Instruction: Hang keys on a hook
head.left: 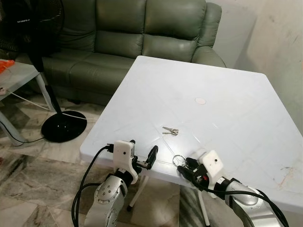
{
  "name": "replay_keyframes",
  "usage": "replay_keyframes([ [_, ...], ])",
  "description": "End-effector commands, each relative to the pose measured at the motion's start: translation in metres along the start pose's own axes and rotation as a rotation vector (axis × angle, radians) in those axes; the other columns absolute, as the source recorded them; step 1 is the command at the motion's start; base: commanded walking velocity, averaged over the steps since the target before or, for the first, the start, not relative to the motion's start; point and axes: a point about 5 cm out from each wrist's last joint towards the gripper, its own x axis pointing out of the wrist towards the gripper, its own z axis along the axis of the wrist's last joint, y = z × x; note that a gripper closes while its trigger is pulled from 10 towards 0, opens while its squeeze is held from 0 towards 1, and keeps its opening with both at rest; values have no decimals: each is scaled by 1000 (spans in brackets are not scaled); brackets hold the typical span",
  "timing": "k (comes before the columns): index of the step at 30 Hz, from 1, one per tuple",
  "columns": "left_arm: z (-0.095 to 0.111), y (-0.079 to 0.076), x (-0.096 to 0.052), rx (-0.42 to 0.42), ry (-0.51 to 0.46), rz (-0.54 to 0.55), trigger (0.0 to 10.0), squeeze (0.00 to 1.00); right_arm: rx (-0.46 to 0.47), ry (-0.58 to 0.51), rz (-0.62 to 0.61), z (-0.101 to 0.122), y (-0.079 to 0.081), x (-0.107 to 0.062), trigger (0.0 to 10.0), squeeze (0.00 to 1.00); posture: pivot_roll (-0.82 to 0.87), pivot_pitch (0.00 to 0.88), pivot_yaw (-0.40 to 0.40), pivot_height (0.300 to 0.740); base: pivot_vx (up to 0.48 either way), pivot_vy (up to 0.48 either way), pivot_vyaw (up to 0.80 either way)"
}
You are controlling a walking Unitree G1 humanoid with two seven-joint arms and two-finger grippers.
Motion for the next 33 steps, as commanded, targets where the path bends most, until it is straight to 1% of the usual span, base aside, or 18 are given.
replay_keyframes([
  [1, 4, -8, 3, -22, -21, -12, 10000, 0, -9, -9, -18, 5, -4, -1, 0, 0, 11, 67, -81, 740, 0, 0, 0],
  [5, 4, -8, 4, -23, -20, -12, 10000, 0, -26, -16, -30, 5, -6, -3, 0, 0, 9, 70, -80, 740, 0, 0, 0],
  [6, 3, -8, 3, -24, -19, -12, 10000, 0, -14, -19, -35, 5, -6, -4, 0, 0, 9, 70, -80, 740, 0, 0, 0],
  [12, 3, -9, 4, -28, -20, -14, 10000, 0, -21, -17, -42, 5, -9, -5, 0, 0, 3, 73, -78, 740, 0, 0, 0],
  [13, 3, -9, 4, -30, -20, -14, 10000, 0, -27, -31, -38, 6, -9, -5, 0, 0, 3, 74, -78, 740, 0, 0, 0],
  [16, 3, -9, 4, -29, -19, -14, 10000, 0, -20, -17, -56, 5, -10, -5, 0, 0, 2, 75, -78, 740, 0, 0, 0],
  [24, 4, -8, 5, -31, -19, -13, 10000, 0, -29, -54, -42, 9, -10, -6, 0, 0, 2, 74, -76, 740, 0, 0, 0],
  [25, 4, -8, 5, -30, -19, -13, 10000, 0, -22, -45, -63, 8, -12, -6, 0, 0, 2, 74, -76, 740, 0, 0, 0],
  [27, 4, -8, 5, -30, -19, -13, 10000, 0, -8, -51, -61, 9, -12, -5, 0, 0, 2, 73, -75, 740, 0, 0, 0],
  [28, 4, -8, 6, -28, -21, -12, 10000, 0, 22, -73, -87, 11, -15, -5, 0, 0, 3, 72, -75, 740, 0, 0, 0],
  [30, 5, -8, 6, -28, -23, -10, 10000, 0, 30, -105, -95, 15, -16, -5, 0, 0, 4, 71, -75, 740, 0, 0, 0],
  [32, 5, -7, 6, -33, -27, -5, 10000, 0, 85, -143, -157, 19, -23, -3, 0, 0, 5, 64, -76, 740, 0, 0, 0],
  [33, 6, -7, 7, -36, -29, -4, 10000, 0, 96, -158, -180, 21, -25, -3, 0, 0, 5, 64, -76, 740, 0, 0, 0],
])
